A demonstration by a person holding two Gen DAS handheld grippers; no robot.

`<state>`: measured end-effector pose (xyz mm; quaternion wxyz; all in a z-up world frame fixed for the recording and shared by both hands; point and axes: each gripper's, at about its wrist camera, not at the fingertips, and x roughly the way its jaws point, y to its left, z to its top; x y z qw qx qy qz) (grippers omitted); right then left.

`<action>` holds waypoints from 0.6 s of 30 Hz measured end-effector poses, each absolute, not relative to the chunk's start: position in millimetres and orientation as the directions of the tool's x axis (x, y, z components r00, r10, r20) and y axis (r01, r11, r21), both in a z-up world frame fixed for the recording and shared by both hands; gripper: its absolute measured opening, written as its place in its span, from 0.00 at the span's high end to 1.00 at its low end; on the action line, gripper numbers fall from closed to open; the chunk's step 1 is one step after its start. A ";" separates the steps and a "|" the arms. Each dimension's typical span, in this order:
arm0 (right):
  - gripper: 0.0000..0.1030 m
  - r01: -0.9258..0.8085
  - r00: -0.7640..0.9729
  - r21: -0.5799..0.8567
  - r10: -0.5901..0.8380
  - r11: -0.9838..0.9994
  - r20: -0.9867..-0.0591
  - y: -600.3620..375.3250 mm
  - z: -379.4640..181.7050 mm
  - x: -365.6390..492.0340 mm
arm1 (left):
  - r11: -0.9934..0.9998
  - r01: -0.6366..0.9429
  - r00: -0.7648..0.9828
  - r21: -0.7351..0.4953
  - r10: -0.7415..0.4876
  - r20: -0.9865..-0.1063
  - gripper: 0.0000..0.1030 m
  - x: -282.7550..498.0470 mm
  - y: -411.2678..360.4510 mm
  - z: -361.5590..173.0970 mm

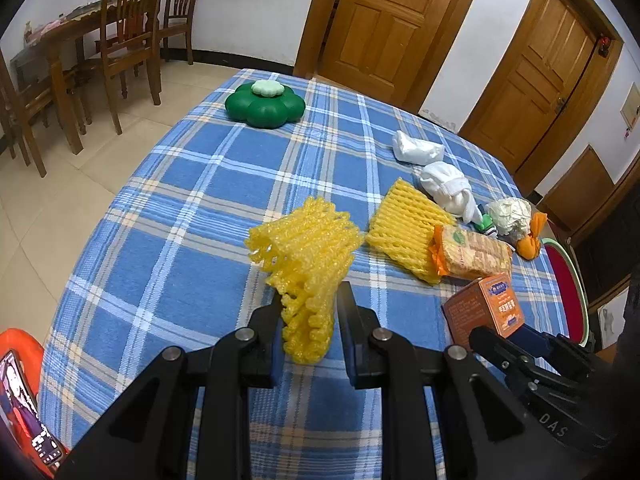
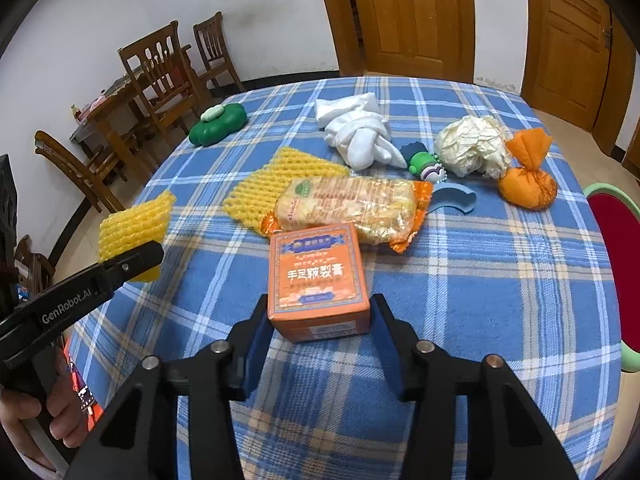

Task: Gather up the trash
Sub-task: 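Carry the foam net and orange box over the red bucket with both tools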

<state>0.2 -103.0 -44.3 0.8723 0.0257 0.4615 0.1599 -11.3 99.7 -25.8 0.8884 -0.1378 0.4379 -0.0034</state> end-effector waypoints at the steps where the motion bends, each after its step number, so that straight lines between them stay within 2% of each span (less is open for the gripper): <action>1: 0.51 -0.257 0.523 0.197 0.308 0.946 -0.795 -103.9 -43.7 -0.4 | 0.962 -0.112 0.616 -0.247 -0.128 -0.777 0.78 -11.4 98.9 -25.5; 18: 0.51 -0.200 0.658 0.218 0.296 0.955 -0.693 -153.7 2.8 -20.3 | 0.964 -0.015 0.638 -0.267 -0.196 -0.744 0.78 -13.9 72.4 1.9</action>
